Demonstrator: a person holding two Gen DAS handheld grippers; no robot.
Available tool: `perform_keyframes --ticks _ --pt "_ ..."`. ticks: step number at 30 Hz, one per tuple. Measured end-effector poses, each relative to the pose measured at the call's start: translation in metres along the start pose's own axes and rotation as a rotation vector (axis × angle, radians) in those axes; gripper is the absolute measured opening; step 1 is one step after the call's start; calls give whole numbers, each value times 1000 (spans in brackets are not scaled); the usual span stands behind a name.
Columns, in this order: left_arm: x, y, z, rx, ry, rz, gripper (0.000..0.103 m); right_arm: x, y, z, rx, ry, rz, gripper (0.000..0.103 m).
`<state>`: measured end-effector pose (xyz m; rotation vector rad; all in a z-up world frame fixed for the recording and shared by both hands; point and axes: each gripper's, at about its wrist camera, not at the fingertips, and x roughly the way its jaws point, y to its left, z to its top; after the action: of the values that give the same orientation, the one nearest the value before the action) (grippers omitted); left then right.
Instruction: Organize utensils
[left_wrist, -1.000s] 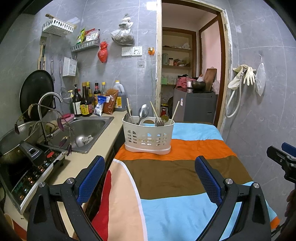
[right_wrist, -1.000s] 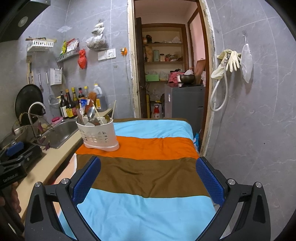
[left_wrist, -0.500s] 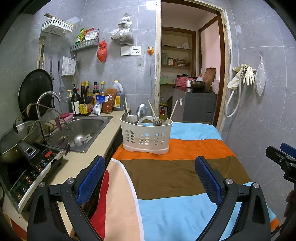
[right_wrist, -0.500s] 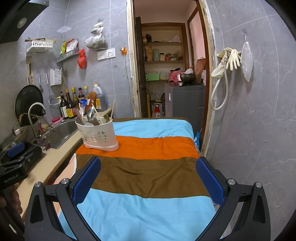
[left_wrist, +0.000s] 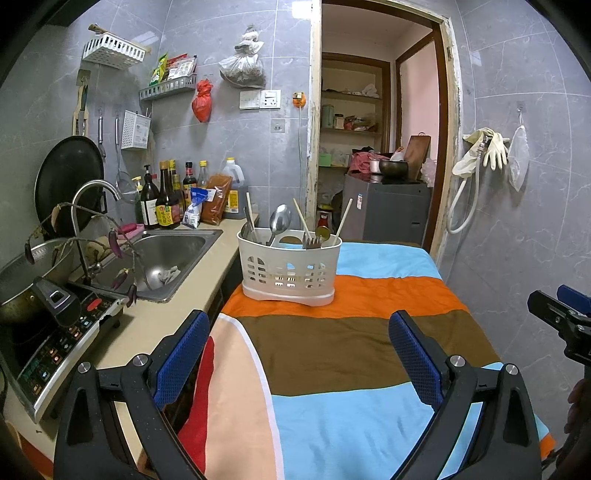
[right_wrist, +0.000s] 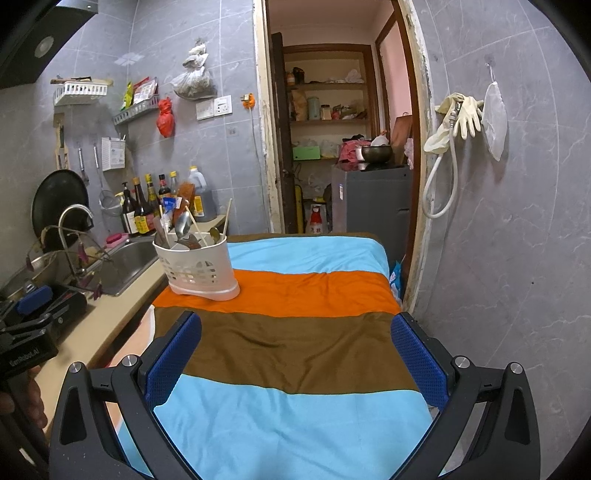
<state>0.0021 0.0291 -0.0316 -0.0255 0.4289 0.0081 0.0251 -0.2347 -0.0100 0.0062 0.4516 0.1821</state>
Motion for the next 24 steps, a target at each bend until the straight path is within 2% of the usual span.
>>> perform_keyframes --ticks 24 --pt "-1 -3 -2 -8 -1 -4 95 0 7 -2 1 8 1 103"
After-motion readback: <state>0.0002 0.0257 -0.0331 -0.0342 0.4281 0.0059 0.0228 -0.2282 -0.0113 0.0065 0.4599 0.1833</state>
